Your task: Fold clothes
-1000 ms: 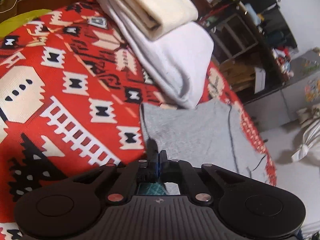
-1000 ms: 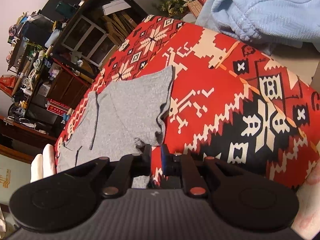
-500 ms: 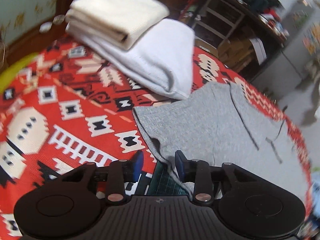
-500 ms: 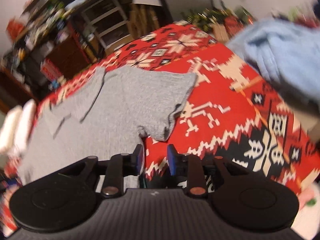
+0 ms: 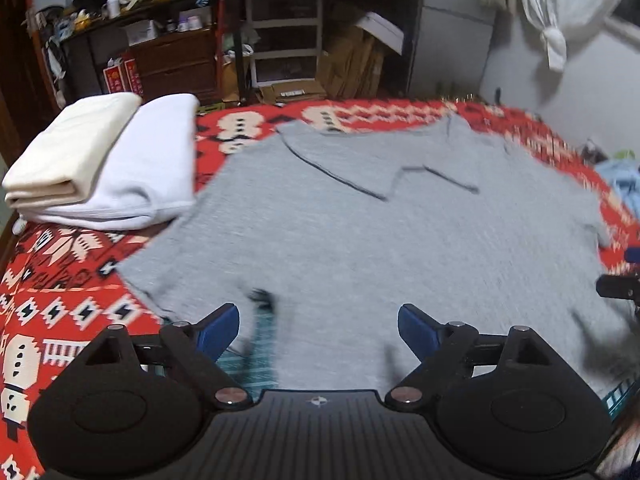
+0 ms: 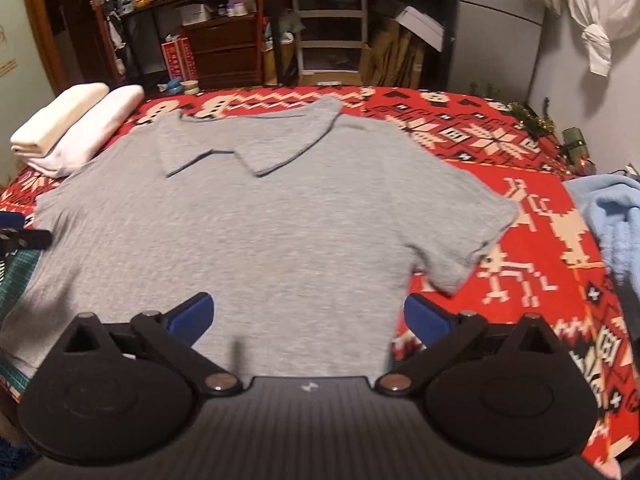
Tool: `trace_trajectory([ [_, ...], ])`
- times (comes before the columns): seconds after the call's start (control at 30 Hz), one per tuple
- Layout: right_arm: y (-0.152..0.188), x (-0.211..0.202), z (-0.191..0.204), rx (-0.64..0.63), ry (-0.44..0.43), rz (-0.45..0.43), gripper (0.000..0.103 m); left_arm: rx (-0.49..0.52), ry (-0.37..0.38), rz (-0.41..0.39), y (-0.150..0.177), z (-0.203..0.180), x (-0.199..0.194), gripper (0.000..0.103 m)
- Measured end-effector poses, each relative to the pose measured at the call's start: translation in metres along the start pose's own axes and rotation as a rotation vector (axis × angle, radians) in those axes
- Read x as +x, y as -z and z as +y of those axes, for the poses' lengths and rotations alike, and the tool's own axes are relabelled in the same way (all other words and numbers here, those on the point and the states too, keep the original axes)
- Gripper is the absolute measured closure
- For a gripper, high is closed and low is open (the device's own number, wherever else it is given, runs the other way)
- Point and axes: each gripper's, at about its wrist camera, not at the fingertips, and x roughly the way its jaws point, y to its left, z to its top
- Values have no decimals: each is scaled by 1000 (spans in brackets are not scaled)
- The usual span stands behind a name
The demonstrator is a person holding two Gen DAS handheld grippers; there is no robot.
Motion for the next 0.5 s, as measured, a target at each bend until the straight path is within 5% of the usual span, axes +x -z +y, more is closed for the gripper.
trace_trajectory([
  [0.23,15,8,36,-115,-18,33,1,58,40,39,15,-48,13,16],
  [0.5,29,22,43,-133,12,81,0,73,2,72,33,-55,29,11],
])
